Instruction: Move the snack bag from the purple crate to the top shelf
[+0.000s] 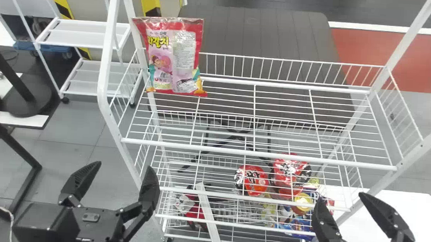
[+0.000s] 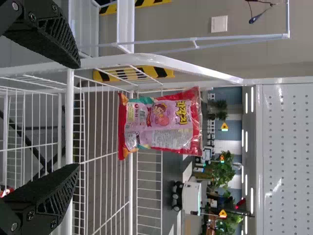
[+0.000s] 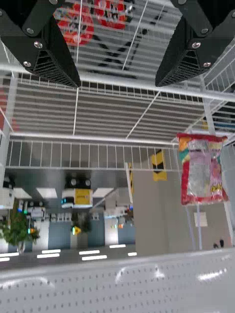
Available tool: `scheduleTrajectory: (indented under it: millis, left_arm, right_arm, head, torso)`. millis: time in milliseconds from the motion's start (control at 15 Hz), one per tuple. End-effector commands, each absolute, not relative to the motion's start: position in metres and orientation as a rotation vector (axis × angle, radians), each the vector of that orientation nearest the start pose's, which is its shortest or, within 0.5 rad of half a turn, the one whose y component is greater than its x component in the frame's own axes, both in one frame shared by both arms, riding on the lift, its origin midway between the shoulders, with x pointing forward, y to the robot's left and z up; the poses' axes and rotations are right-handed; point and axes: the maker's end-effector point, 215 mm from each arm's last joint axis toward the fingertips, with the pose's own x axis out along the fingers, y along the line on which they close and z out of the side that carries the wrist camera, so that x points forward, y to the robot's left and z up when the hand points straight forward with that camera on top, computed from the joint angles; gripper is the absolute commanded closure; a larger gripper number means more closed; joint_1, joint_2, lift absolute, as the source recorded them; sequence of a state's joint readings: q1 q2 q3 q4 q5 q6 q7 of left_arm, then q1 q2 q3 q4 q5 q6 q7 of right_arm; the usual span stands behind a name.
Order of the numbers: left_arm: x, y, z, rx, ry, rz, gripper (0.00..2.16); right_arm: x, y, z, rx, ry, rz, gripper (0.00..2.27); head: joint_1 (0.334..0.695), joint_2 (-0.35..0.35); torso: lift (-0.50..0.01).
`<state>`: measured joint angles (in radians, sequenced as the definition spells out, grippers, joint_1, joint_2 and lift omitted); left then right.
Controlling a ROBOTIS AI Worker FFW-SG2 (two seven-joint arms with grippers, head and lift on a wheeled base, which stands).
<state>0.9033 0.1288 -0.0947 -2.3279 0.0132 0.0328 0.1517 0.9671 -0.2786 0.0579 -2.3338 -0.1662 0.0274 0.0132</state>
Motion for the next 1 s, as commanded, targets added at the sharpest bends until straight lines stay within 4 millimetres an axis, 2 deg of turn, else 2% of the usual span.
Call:
scheduleTrajectory:
  millis: [0, 133, 267, 400, 933]
  left_arm:
    - [0.328, 0.198, -0.329, 0.009, 0.112, -0.024, 0.10]
    - [0.327, 0.189, -0.307, 0.000, 0.022, -0.034, 0.10]
    - [0.327, 0.185, -0.308, -0.006, 0.015, -0.039, 0.10]
    - [0.327, 0.186, -0.308, -0.005, 0.017, -0.036, 0.10]
    - [0.326, 0.188, -0.312, -0.003, 0.021, -0.026, 0.10]
  right_arm:
    - [0.305, -0.193, -0.347, 0.022, 0.194, 0.227, 0.30]
    - [0.309, -0.200, -0.326, 0.016, 0.111, 0.219, 0.30]
    - [0.310, -0.201, -0.319, 0.021, 0.088, 0.213, 0.30]
    - [0.309, -0.203, -0.316, 0.021, 0.068, 0.215, 0.30]
    - [0.310, -0.202, -0.314, 0.019, 0.059, 0.218, 0.30]
  head:
    - [0.695, 0.048]
    - [0.695, 0.027]
    - [0.695, -0.013]
    - [0.695, -0.026]
    - [0.695, -0.026]
  torso:
    - [0.002]
    - [0.002]
    - [0.002]
    - [0.002]
    - [0.002]
